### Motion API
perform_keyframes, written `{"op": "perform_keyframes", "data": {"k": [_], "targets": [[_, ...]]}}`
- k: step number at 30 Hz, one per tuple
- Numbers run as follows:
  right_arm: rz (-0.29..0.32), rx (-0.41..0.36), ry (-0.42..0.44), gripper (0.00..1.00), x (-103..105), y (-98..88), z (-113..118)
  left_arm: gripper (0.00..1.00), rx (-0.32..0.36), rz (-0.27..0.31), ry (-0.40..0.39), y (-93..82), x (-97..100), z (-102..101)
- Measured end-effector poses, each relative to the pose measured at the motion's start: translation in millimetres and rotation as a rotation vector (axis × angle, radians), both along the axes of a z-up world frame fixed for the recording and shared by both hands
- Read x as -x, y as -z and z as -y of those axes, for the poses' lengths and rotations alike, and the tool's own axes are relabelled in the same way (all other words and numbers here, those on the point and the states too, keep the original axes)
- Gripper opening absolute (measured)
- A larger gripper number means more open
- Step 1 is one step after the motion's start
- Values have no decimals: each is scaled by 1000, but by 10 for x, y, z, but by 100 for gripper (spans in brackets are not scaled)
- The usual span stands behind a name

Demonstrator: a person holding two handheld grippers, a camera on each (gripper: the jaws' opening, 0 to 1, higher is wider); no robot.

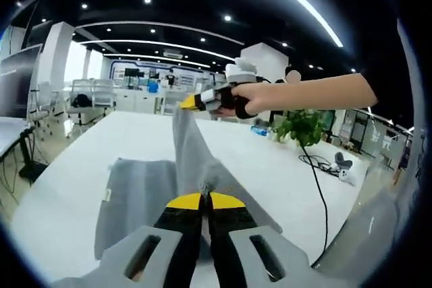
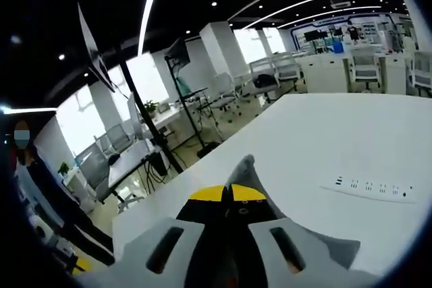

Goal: Fold the towel on the table until its edges align and the towel forms a compact rectangular stack.

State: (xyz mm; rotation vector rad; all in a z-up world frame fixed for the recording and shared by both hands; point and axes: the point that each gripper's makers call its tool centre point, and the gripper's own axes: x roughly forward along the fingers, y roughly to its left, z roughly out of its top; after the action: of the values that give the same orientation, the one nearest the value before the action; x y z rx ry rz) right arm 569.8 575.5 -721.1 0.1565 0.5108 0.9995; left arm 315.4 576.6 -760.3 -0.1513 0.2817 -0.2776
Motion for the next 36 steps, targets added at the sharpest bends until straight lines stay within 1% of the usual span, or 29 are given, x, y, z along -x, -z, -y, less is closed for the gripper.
{"op": "perform_keyframes", "data": {"k": [4, 6, 12, 14, 17, 20, 28, 31, 32, 36], "targets": [[-20, 3, -10, 0, -44, 118, -111, 2, 16, -15, -32, 97, 26, -93], [-26, 2, -14, 0, -69, 153, -165, 2, 14, -18, -41, 110, 31, -119], [-42, -8, -17, 0, -133, 203, -300, 2, 35, -12, -96, 114, 22, -271], [-47, -11, -15, 0, -146, 211, -338, 2, 35, -2, -116, 93, 24, -327], [-45, -23, -9, 0, -164, 186, -355, 2, 50, 19, -120, 16, 26, -359], [-38, -34, -7, 0, -171, 122, -368, 2, 51, 32, -115, -45, 21, -351], [-9, -56, -10, 0, -160, -57, -436, 2, 59, 53, -132, -119, 15, -362], [-5, -59, -11, 0, -165, -71, -485, 2, 63, 61, -142, -139, 25, -396], [-3, -59, -12, 0, -132, -76, -501, 2, 63, 62, -146, -139, 29, -407], [-4, -50, -19, 0, -102, -22, -584, 2, 71, 60, -164, -96, 51, -467]]}}
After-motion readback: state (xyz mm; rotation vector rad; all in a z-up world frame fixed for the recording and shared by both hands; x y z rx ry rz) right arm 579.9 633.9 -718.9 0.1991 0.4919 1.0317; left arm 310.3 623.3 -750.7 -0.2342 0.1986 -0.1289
